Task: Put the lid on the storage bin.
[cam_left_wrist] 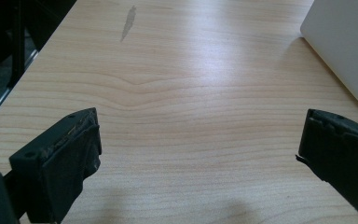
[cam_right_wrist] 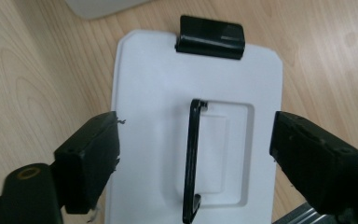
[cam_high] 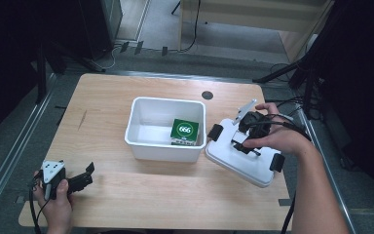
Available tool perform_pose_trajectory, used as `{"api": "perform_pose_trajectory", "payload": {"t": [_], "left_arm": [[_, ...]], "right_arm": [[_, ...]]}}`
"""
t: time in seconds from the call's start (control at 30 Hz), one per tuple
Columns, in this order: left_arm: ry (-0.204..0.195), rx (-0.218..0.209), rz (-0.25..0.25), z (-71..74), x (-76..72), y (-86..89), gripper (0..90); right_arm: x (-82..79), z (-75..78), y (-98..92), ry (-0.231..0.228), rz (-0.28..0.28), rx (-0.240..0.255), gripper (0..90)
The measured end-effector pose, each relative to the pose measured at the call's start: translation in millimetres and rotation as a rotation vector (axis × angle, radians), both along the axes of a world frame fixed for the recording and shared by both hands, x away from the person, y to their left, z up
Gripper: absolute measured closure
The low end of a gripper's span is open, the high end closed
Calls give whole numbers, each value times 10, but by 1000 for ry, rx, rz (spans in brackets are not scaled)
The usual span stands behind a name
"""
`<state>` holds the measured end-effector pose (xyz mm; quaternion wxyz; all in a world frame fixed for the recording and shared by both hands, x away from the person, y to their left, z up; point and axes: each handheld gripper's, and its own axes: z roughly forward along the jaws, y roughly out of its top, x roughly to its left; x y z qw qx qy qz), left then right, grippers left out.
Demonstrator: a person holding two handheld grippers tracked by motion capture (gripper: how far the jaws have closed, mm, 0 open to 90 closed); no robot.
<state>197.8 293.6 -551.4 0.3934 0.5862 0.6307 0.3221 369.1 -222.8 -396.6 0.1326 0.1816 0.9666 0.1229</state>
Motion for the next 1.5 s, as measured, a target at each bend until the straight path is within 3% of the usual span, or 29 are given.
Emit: {"api": "perform_pose_trajectory", "payload": {"t": [0.17, 0.23, 0.3, 0.5, 0.53, 0.57, 0.63, 0.83, 0.97, 1.0, 1.07, 1.13, 1.23, 1.3, 1.5], "left_arm": [[2, -6, -1, 0, 1, 4, 0], [2, -6, -1, 0, 2, 4, 0], [2, -6, -1, 0, 2, 3, 0], [2, -5, -1, 0, 2, 4, 0], [3, -5, -2, 0, 2, 2, 0], [3, -5, -2, 0, 2, 2, 0], [2, -3, -1, -1, 3, 1, 0], [0, -1, -2, 0, 2, 0, 0], [1, -1, -2, -1, 3, 0, 0], [1, -1, -2, -1, 2, 0, 0], [0, -2, -1, -1, 2, 1, 0], [0, -4, 0, -1, 2, 1, 0], [1, -1, -2, -1, 2, 1, 0], [1, -2, -1, -1, 2, 1, 0], [1, 0, -2, 0, 2, -1, 0]], "right_arm": [[-10, -73, -75, 20, -12, -11, 222], [-19, -129, -129, 35, -23, -9, 298], [-20, -177, -163, 61, -30, -14, 316], [6, -326, -250, 70, -73, -43, 428], [15, -367, -278, 80, -86, -39, 497], [15, -367, -278, 80, -86, -39, 497], [37, -418, -307, 68, -110, -37, 597], [39, -518, -307, 31, -121, -71, 668], [50, -602, -306, 52, -120, -107, 753], [79, -632, -315, 86, -136, -103, 797], [92, -647, -314, 80, -147, -89, 816], [95, -655, -306, 27, -148, -115, 838], [98, -650, -310, 9, -137, -118, 846], [80, -657, -296, -5, -93, -138, 848], [25, -656, -282, -27, -39, -158, 851]]}}
